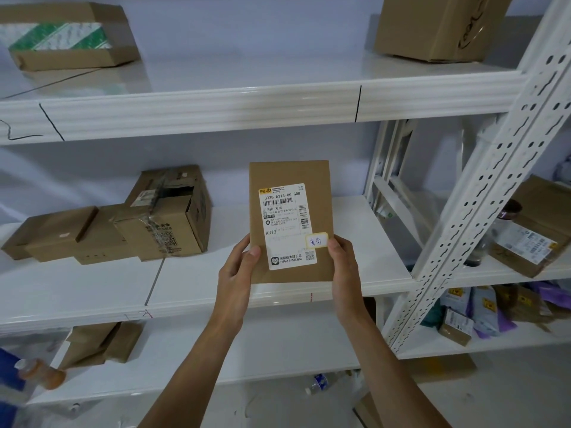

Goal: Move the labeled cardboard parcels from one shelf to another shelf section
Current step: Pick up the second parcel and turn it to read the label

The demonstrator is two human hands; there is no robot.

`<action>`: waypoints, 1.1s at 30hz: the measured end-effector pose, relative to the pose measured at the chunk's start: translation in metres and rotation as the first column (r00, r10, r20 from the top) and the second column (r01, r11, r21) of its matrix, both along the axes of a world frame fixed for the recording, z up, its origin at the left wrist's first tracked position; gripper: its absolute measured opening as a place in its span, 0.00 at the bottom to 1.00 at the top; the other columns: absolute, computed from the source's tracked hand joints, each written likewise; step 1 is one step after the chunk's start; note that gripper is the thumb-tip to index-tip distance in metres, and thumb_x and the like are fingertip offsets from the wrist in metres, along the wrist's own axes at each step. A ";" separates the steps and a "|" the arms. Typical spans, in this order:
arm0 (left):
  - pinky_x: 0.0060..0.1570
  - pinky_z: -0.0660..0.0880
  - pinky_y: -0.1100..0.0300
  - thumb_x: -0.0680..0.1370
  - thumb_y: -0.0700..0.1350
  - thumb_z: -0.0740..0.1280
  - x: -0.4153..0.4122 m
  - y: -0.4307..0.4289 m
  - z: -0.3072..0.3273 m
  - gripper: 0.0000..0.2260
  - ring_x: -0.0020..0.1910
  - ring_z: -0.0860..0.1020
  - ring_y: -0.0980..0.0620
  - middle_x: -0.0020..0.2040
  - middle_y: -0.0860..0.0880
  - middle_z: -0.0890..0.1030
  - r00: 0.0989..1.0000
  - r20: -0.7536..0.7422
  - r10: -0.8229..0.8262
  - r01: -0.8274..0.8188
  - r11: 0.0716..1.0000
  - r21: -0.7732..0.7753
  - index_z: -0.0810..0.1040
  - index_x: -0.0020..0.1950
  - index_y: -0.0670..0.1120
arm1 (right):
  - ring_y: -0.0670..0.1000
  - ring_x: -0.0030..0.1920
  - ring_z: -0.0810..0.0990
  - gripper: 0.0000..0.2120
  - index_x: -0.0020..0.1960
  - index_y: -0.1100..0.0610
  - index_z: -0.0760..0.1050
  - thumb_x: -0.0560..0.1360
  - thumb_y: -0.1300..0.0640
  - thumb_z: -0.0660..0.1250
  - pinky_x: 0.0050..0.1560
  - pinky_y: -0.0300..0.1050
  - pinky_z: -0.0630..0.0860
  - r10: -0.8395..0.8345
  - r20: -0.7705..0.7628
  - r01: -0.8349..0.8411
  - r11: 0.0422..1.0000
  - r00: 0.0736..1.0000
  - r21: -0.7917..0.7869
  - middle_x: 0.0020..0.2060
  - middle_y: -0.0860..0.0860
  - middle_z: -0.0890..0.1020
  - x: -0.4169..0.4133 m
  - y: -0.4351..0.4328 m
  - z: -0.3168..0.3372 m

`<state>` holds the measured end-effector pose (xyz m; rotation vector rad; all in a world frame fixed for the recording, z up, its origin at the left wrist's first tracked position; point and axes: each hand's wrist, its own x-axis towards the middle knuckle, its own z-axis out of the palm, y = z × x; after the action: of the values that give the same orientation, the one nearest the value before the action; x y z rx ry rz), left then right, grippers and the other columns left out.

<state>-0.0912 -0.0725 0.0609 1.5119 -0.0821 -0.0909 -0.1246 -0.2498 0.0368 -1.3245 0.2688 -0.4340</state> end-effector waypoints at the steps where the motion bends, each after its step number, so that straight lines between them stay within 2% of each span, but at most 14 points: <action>1: 0.71 0.72 0.37 0.78 0.61 0.67 0.000 0.000 0.000 0.25 0.67 0.79 0.47 0.64 0.51 0.85 1.000 0.000 0.003 -0.003 1.000 -0.001 0.77 0.74 0.54 | 0.45 0.50 0.87 0.23 0.65 0.55 0.74 0.77 0.41 0.63 0.45 0.37 0.82 -0.001 -0.006 0.001 1.000 1.000 -0.002 0.53 0.50 0.87 0.000 0.001 0.000; 4: 0.71 0.73 0.38 0.76 0.62 0.65 0.000 0.003 -0.001 0.27 0.66 0.80 0.48 0.63 0.51 0.85 1.000 -0.010 -0.002 0.002 1.000 -0.010 0.77 0.73 0.54 | 0.42 0.49 0.87 0.23 0.64 0.55 0.74 0.77 0.41 0.63 0.43 0.34 0.81 -0.008 -0.032 0.007 1.000 0.999 -0.008 0.49 0.44 0.88 0.001 0.005 0.000; 7: 0.67 0.77 0.43 0.81 0.57 0.64 0.004 0.007 -0.007 0.21 0.64 0.81 0.49 0.62 0.51 0.86 1.000 -0.027 -0.016 0.016 1.000 -0.004 0.77 0.73 0.54 | 0.40 0.48 0.87 0.25 0.63 0.53 0.75 0.75 0.37 0.64 0.43 0.31 0.80 -0.020 -0.072 0.019 1.000 0.997 -0.009 0.48 0.41 0.88 0.001 0.009 0.000; 9: 0.56 0.83 0.54 0.81 0.58 0.64 0.008 0.011 -0.010 0.20 0.60 0.83 0.53 0.58 0.55 0.87 0.999 -0.028 -0.032 0.033 0.999 0.013 0.78 0.72 0.55 | 0.40 0.49 0.86 0.29 0.61 0.51 0.76 0.70 0.32 0.65 0.42 0.31 0.80 -0.032 -0.113 0.031 0.999 0.993 -0.015 0.48 0.40 0.88 0.002 0.013 0.001; 11: 0.46 0.83 0.62 0.77 0.63 0.65 0.010 0.015 -0.010 0.25 0.56 0.84 0.59 0.55 0.58 0.88 0.999 -0.031 -0.044 0.045 0.999 0.022 0.78 0.71 0.55 | 0.40 0.48 0.86 0.31 0.61 0.50 0.76 0.67 0.29 0.64 0.42 0.33 0.80 -0.043 -0.157 0.038 0.999 0.987 -0.030 0.48 0.39 0.88 0.003 0.016 0.003; 12: 0.45 0.83 0.62 0.75 0.64 0.65 0.012 0.017 -0.010 0.26 0.55 0.85 0.59 0.55 0.58 0.88 0.998 -0.042 -0.045 0.046 0.999 0.022 0.78 0.71 0.55 | 0.38 0.48 0.86 0.32 0.60 0.49 0.77 0.67 0.28 0.63 0.42 0.34 0.79 -0.047 -0.176 0.041 0.999 0.983 -0.036 0.47 0.38 0.88 0.003 0.018 0.004; 15: 0.52 0.81 0.55 0.80 0.61 0.64 0.018 0.023 -0.012 0.21 0.59 0.83 0.54 0.58 0.54 0.86 0.996 -0.085 -0.041 0.043 0.999 0.016 0.78 0.71 0.56 | 0.36 0.46 0.85 0.33 0.59 0.47 0.77 0.65 0.25 0.62 0.46 0.38 0.76 -0.063 -0.221 0.054 0.997 0.973 -0.047 0.47 0.39 0.87 0.004 0.024 0.008; 19: 0.58 0.82 0.48 0.82 0.61 0.64 0.022 0.032 -0.012 0.20 0.59 0.82 0.53 0.59 0.53 0.85 0.989 -0.135 -0.053 0.057 0.998 0.026 0.78 0.71 0.55 | 0.46 0.55 0.84 0.35 0.58 0.46 0.77 0.61 0.24 0.62 0.54 0.46 0.78 -0.055 -0.291 0.046 0.998 0.955 -0.038 0.56 0.46 0.85 0.008 0.035 0.017; 21: 0.57 0.82 0.48 0.81 0.61 0.64 0.023 0.039 -0.009 0.20 0.58 0.82 0.53 0.58 0.53 0.85 0.987 -0.153 -0.051 0.056 0.998 0.028 0.79 0.70 0.55 | 0.49 0.59 0.83 0.37 0.60 0.46 0.76 0.61 0.23 0.62 0.64 0.53 0.77 -0.052 -0.307 0.038 0.998 0.950 -0.053 0.58 0.48 0.85 0.010 0.042 0.022; 23: 0.56 0.82 0.50 0.81 0.62 0.64 0.024 0.049 -0.007 0.20 0.58 0.82 0.53 0.58 0.53 0.85 0.984 -0.169 -0.059 0.066 0.997 0.037 0.79 0.69 0.55 | 0.51 0.61 0.82 0.39 0.63 0.47 0.77 0.62 0.22 0.62 0.69 0.58 0.75 -0.057 -0.329 0.036 0.997 0.942 -0.070 0.60 0.49 0.84 0.009 0.051 0.025; 28: 0.57 0.81 0.49 0.81 0.64 0.62 0.023 0.077 -0.003 0.18 0.58 0.82 0.50 0.58 0.52 0.85 0.976 -0.198 -0.091 0.110 0.990 0.087 0.80 0.64 0.57 | 0.51 0.59 0.83 0.40 0.64 0.47 0.77 0.63 0.22 0.60 0.67 0.58 0.76 -0.022 -0.391 -0.003 0.998 0.920 -0.062 0.57 0.48 0.86 0.002 0.075 0.025; 31: 0.52 0.80 0.52 0.81 0.66 0.59 0.021 0.090 -0.002 0.20 0.57 0.83 0.49 0.57 0.51 0.86 0.977 -0.196 -0.083 0.104 0.990 0.099 0.80 0.63 0.56 | 0.46 0.50 0.87 0.29 0.57 0.41 0.81 0.67 0.25 0.59 0.57 0.51 0.80 0.015 -0.376 -0.038 0.998 0.926 -0.053 0.49 0.43 0.89 -0.005 0.087 0.027; 33: 0.49 0.80 0.53 0.82 0.67 0.57 0.016 0.097 -0.002 0.23 0.56 0.83 0.50 0.56 0.52 0.86 0.976 -0.201 -0.084 0.106 0.989 0.102 0.80 0.65 0.55 | 0.45 0.48 0.88 0.27 0.60 0.41 0.81 0.72 0.28 0.59 0.54 0.49 0.81 0.008 -0.363 -0.029 0.998 0.932 -0.053 0.48 0.43 0.90 -0.009 0.094 0.026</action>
<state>-0.0750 0.0241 0.0591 1.6036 0.0093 -0.3259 -0.1333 -0.1562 0.0631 -1.4593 0.5549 -0.1779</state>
